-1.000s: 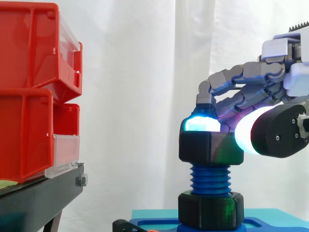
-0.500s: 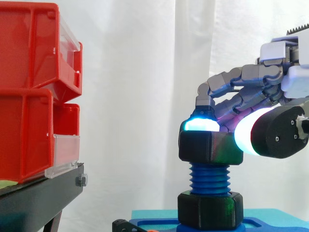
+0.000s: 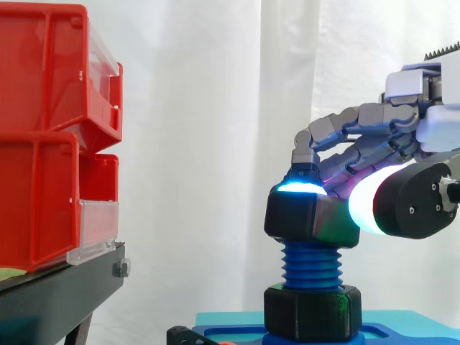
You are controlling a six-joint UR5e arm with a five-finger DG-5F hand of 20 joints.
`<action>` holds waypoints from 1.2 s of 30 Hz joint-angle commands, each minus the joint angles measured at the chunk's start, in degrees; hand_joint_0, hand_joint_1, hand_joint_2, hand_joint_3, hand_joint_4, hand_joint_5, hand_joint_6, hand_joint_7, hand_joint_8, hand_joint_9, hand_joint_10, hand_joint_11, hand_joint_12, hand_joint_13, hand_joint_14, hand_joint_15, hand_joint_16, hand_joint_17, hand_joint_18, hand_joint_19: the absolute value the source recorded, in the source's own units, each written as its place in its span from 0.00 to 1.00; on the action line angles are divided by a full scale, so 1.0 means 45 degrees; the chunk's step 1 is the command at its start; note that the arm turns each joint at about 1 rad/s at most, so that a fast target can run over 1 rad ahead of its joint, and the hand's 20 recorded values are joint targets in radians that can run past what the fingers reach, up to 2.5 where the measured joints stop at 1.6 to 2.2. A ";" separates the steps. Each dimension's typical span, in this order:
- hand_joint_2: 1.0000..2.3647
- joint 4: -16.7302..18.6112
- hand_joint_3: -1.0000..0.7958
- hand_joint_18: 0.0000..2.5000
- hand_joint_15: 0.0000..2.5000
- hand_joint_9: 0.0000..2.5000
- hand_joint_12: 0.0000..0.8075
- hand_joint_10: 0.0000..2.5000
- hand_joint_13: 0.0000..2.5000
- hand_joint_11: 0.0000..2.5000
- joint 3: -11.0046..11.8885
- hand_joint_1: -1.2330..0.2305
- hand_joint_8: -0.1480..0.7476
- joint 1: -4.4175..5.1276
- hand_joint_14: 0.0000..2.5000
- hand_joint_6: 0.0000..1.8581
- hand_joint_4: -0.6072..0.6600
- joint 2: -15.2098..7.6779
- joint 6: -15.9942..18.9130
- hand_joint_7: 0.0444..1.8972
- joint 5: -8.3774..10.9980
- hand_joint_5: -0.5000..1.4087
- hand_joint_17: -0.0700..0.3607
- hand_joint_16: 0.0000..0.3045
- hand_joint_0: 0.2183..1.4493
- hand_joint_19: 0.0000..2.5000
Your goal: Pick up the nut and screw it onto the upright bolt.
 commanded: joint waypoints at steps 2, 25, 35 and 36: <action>0.00 0.0006 0.28 0.23 0.00 0.20 0.45 0.00 0.26 0.00 -0.0018 0.45 0.51 -0.0036 0.00 0.27 0.73 -0.0002 0.0000 0.62 0.0013 0.18 0.40 0.15 0.25 0.02; 0.00 0.0240 0.28 0.23 0.00 0.20 0.46 0.00 0.26 0.00 0.0002 0.47 0.52 0.0061 0.00 0.27 0.73 0.0018 -0.0039 0.61 -0.0007 0.18 0.41 0.16 0.23 0.01; 0.00 0.0260 0.28 0.22 0.00 0.18 0.53 0.00 0.24 0.00 0.0002 0.54 0.53 0.0042 0.00 0.27 0.74 0.0018 -0.0039 0.52 -0.0007 0.17 0.47 0.19 0.16 0.00; 0.00 0.0260 0.28 0.21 0.00 0.17 0.53 0.00 0.23 0.00 0.0002 0.55 0.54 0.0042 0.00 0.27 0.73 0.0018 -0.0039 0.50 -0.0007 0.16 0.48 0.20 0.15 0.00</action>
